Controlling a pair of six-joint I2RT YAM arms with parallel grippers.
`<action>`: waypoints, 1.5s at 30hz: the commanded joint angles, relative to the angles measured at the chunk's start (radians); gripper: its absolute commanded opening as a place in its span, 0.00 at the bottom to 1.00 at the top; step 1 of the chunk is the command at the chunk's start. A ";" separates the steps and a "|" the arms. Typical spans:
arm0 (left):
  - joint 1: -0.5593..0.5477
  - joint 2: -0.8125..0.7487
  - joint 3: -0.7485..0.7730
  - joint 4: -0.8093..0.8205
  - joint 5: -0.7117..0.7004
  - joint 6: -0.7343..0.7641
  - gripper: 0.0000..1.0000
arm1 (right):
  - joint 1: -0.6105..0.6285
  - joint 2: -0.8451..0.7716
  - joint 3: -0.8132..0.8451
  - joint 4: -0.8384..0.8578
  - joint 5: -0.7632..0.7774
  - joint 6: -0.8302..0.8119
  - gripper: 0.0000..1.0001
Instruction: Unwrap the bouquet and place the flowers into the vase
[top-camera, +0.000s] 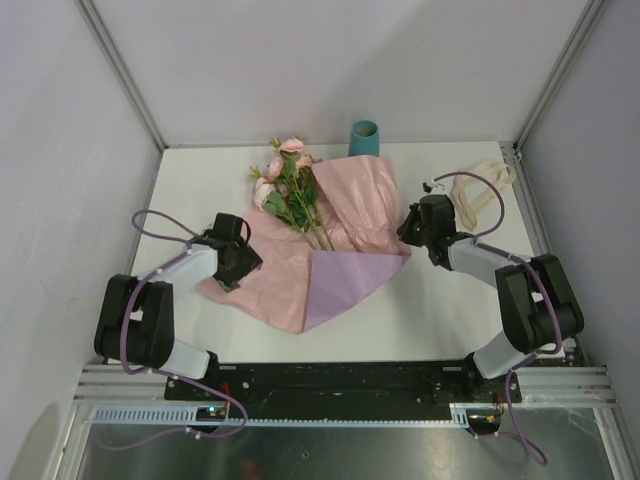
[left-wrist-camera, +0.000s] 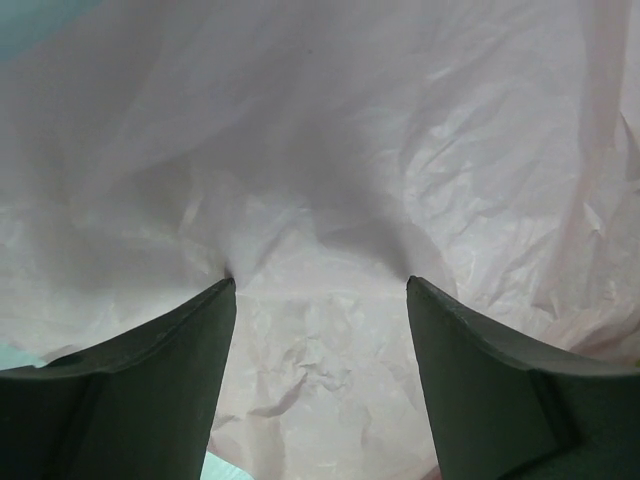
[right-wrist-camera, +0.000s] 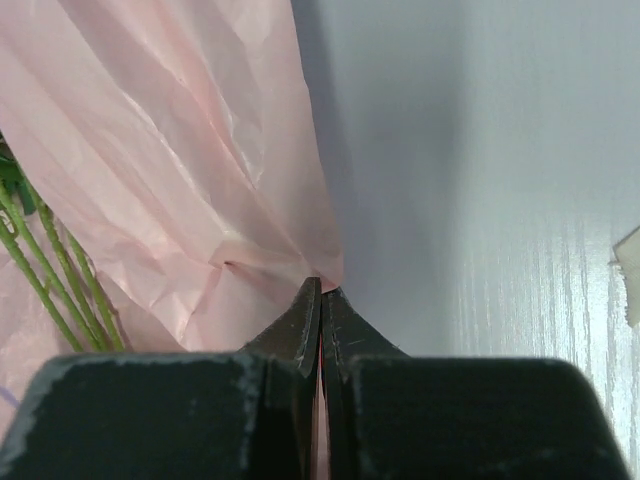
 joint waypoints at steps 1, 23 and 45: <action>0.020 -0.013 -0.030 -0.099 -0.098 -0.029 0.76 | -0.021 0.042 0.000 0.034 -0.055 0.042 0.00; -0.003 -0.067 0.245 -0.014 0.178 0.207 0.71 | -0.026 0.054 -0.037 0.019 0.020 0.146 0.04; 0.082 0.264 0.357 -0.151 -0.029 0.050 0.70 | -0.012 0.051 -0.049 0.098 -0.091 0.151 0.06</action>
